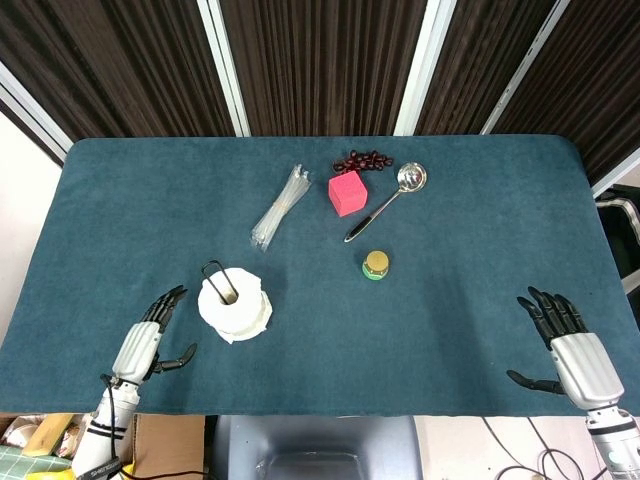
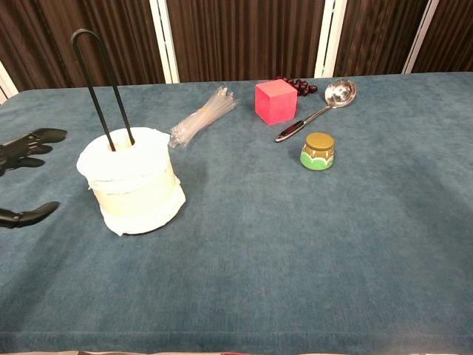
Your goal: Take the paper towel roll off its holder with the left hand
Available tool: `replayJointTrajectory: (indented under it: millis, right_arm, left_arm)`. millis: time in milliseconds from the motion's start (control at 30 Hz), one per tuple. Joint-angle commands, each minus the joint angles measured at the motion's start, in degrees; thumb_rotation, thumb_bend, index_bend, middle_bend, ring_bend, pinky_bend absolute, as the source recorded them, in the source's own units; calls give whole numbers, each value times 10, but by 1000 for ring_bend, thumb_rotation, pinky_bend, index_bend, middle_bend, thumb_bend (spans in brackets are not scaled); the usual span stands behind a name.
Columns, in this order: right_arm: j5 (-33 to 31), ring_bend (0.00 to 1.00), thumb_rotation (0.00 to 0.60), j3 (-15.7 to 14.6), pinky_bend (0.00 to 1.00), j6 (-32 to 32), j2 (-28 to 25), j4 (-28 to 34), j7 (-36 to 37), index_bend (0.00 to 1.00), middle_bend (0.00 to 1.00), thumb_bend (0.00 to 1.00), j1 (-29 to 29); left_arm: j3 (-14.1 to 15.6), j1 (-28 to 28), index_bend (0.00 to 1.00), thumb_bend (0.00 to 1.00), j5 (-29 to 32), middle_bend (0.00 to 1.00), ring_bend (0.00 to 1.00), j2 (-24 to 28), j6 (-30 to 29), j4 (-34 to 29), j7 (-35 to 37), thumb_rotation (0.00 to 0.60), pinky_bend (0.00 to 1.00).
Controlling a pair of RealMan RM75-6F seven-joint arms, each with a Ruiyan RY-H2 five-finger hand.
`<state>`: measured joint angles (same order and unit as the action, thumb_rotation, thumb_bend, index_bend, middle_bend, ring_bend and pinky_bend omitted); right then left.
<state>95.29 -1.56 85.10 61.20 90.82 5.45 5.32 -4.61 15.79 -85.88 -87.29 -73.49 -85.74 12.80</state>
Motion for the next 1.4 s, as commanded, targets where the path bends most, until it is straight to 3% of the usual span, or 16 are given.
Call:
replayJointTrajectory:
  millis: [33,600,800,1100,1200,1267,1400]
  right_arm:
    - [1,0,600,0,0,1,0,-1,2,0,0,158,0]
    - [-3,0,600,1,0,-2,0,0,7,0,0,158,1]
    - [0,0,600,-1,0,0,-2,1,12,0,0,158,0]
    - [0,0,600,1,0,6,-6,2,23,0,0,158,-1]
    - [1,0,600,1,0,8,-6,1,25,0,0,159,-2]
    - [1,0,600,1,0,9,-6,1,26,0,0,159,-2]
    - [0,0,600,2,0,9,-6,1,27,0,0,159,-2]
  left_arm:
    - [-8,12,0,347,19,0,0,-32,16,12,-4,600,102]
    - [-13,41,0,345,34,0,0,-78,43,-4,8,600,89]
    - [-29,62,0,343,51,0,0,-119,59,30,-4,600,82]
    - [-56,72,0,331,62,4,0,-186,30,82,4,600,82]
    - [-58,71,7,330,59,93,30,-197,17,90,18,600,83]
    - [-60,68,71,332,57,176,103,-203,7,94,29,600,95]
    - [-63,65,319,345,47,330,265,-211,-15,105,53,600,224]
